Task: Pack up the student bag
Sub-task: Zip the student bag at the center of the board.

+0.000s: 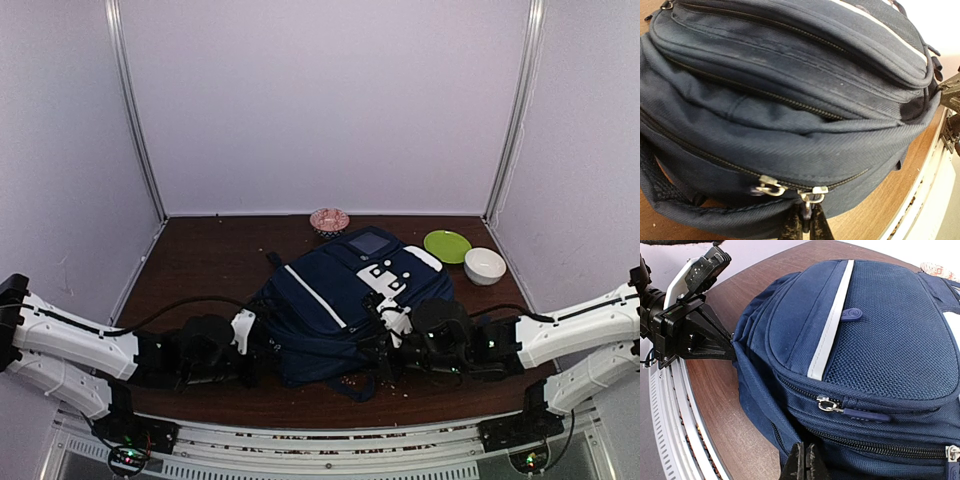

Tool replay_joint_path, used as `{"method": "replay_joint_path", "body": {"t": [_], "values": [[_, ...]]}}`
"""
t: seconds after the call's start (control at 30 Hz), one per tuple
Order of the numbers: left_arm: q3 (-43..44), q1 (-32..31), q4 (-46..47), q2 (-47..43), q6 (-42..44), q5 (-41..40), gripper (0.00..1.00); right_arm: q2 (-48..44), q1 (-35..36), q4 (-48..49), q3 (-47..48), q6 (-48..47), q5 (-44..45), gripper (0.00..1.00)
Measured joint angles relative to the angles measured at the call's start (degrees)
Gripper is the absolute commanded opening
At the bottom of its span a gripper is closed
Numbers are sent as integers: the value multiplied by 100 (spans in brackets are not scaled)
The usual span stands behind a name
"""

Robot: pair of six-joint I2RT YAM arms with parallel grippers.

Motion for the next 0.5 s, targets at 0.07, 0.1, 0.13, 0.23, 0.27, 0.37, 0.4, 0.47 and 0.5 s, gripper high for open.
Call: {"method": "replay_joint_path", "body": {"t": [0.07, 0.1, 0.13, 0.23, 0.27, 0.37, 0.4, 0.47, 0.5], "values": [[-39, 2, -28, -72, -46, -13, 0, -42, 4, -2, -17, 24, 4, 0], [-57, 2, -35, -103, -68, -15, 0, -52, 4, 0, -22, 31, 7, 0], [-83, 2, -42, -142, -92, -17, 0, -61, 7, 2, -31, 42, 9, 0], [-129, 0, -68, -212, -133, -22, 0, -111, 9, 35, -107, 68, 9, 0], [-129, 2, -87, -225, -142, -24, 0, -127, 9, 57, -131, 74, 9, 0], [-129, 2, -120, -236, -146, -37, 0, -138, 9, 85, -151, 79, 7, 0], [-129, 2, -133, -238, -149, -46, 0, -140, 9, 90, -157, 81, 7, 0], [-129, 0, -155, -238, -162, -59, 0, -138, 11, 96, -166, 79, 4, 0], [-129, 2, -157, -236, -168, -66, 0, -140, 11, 98, -166, 76, 4, 0]]}}
